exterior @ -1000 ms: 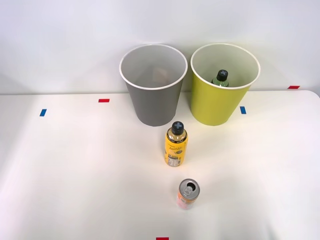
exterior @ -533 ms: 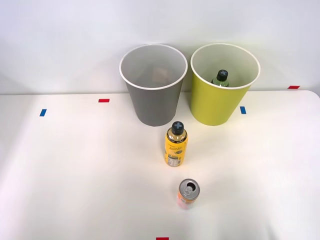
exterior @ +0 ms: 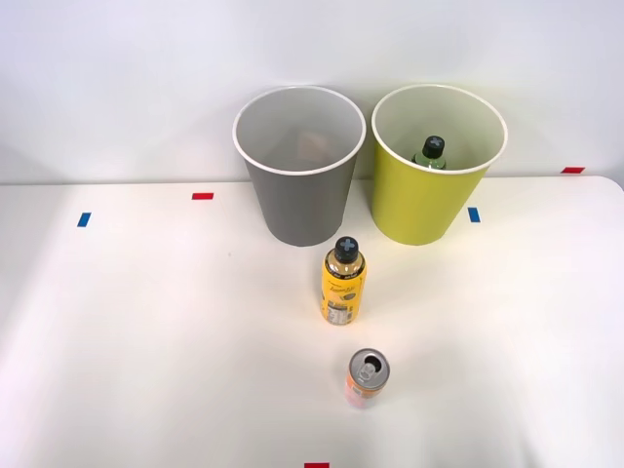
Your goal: Put cans in the gray bin, plastic bottles in the light green bin
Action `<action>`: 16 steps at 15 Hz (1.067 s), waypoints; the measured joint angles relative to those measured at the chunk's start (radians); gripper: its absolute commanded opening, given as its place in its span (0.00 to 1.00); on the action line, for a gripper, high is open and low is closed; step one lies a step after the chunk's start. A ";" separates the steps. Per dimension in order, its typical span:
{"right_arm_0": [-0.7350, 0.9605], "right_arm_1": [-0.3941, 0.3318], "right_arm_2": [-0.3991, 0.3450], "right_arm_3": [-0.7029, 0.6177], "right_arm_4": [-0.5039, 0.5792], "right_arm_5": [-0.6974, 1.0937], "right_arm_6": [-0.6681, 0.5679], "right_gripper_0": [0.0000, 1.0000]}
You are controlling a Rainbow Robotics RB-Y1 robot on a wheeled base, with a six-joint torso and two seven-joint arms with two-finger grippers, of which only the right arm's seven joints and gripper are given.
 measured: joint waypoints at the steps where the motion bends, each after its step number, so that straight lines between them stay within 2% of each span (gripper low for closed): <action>1: 0.000 0.000 0.000 0.000 0.000 0.000 0.000 1.00; 16: 0.000 0.000 0.000 0.000 0.000 0.000 0.000 1.00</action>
